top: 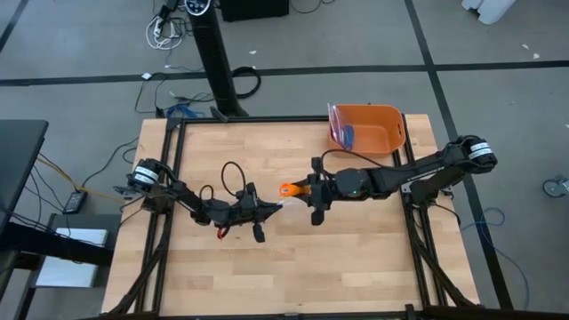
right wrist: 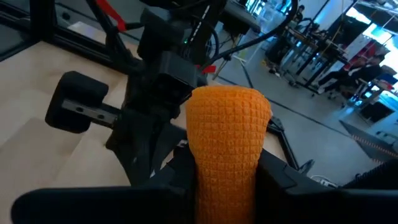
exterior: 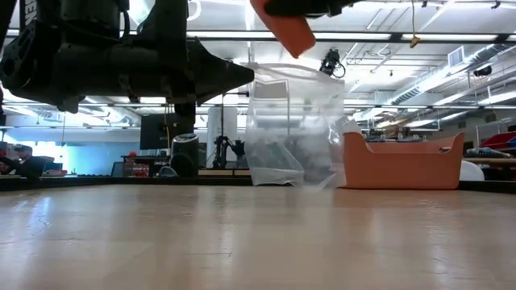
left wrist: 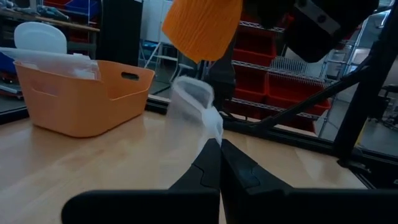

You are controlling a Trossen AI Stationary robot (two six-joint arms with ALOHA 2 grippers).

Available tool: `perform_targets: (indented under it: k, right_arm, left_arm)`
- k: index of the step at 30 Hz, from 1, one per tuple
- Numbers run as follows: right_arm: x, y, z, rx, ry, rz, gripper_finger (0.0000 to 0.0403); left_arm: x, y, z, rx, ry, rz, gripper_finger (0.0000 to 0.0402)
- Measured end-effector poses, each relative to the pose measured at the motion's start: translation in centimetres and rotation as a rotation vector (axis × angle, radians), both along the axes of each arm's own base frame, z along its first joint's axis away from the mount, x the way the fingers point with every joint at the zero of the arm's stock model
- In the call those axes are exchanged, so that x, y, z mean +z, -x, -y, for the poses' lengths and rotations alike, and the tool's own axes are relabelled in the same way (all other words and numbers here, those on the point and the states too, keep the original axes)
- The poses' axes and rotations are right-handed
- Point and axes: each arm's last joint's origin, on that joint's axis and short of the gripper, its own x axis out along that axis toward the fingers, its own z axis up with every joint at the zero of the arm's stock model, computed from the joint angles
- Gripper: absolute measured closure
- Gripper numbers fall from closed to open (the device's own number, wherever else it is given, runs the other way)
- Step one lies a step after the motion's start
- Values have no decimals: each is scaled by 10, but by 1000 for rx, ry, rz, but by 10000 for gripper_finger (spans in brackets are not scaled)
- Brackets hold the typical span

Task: Roll bandage
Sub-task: Put the rolled orange bandage into the transparent zip bag

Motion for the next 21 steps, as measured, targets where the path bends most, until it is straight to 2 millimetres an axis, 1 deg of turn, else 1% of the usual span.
perform_targets:
  k: [5,14,21]
  right_arm:
    - [-4,1,0,18,-24,-41,312]
    - [-23,0,12,10,-32,-83,312]
    - [-27,1,10,102,-85,-91,312]
  left_arm:
    - [0,0,0,0,0,0,401]
    - [0,0,0,0,0,-1,401]
    - [0,0,0,1,1,1,401]
